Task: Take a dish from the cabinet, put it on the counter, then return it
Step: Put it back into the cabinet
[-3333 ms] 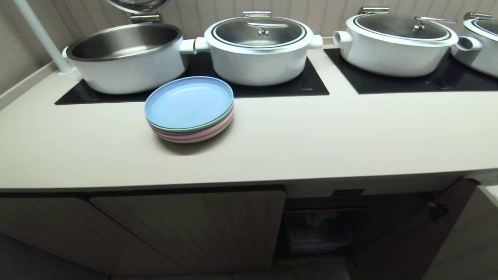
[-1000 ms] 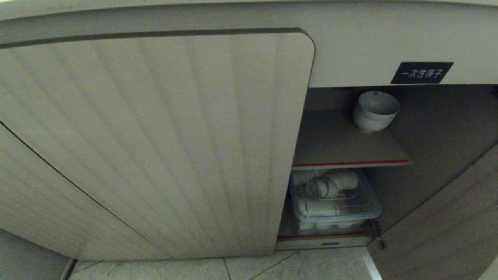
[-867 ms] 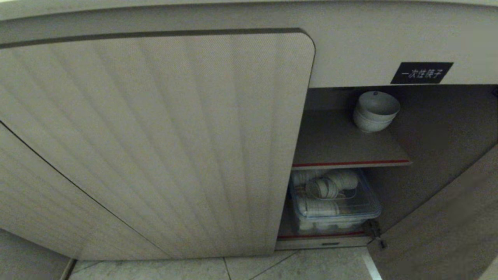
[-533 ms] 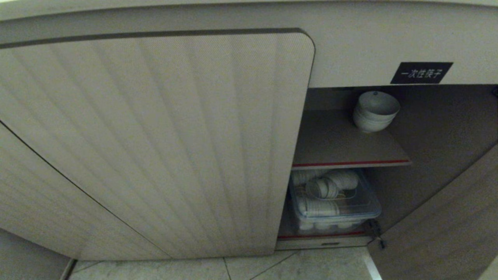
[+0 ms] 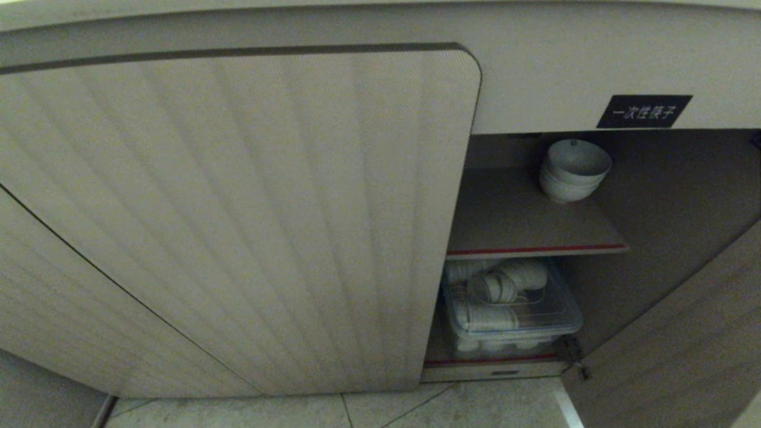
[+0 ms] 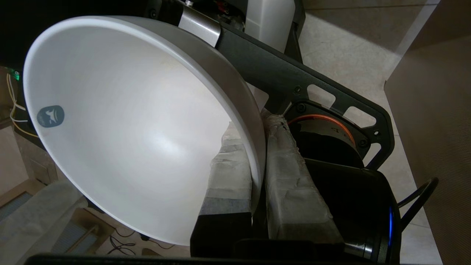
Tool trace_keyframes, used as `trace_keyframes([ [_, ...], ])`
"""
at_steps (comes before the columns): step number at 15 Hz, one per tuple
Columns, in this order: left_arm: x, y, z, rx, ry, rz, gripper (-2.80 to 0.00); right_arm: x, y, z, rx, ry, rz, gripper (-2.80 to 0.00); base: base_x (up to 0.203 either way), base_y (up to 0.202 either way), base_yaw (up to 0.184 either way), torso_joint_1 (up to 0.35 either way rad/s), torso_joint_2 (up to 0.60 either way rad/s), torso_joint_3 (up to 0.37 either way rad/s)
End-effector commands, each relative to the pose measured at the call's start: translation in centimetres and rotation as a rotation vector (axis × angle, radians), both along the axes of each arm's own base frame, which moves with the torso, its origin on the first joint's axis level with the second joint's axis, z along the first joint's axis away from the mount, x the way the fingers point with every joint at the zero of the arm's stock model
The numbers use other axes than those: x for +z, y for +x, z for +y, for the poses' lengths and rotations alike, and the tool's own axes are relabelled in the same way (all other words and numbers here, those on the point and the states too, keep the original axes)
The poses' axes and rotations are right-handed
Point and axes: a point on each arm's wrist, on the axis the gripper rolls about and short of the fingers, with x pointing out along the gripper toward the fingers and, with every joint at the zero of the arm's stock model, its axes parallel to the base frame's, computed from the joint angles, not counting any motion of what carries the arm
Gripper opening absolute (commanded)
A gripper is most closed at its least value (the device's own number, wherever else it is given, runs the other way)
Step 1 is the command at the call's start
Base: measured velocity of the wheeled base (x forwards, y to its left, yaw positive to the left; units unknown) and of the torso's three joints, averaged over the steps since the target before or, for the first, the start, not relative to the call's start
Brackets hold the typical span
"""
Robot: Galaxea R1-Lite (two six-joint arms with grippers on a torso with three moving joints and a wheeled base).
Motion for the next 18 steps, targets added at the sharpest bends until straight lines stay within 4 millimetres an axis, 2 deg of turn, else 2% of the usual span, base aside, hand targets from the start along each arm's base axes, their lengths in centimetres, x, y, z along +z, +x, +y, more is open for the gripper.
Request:
trace_keyframes([
  [1,0.0,0.0,0.0,0.0,-0.001,0.0,-2.8,-0.09,-0.03,0.0,0.004,-0.002,0.011,-2.8,0.0,0.0,0.0,0.0,0.0,0.0],
  [18,0.0,0.0,0.0,-0.002,-0.001,0.0,-2.8,-0.03,0.1,0.04,-0.001,0.0,0.003,-2.8,0.0,0.0,0.0,0.0,0.0,0.0],
])
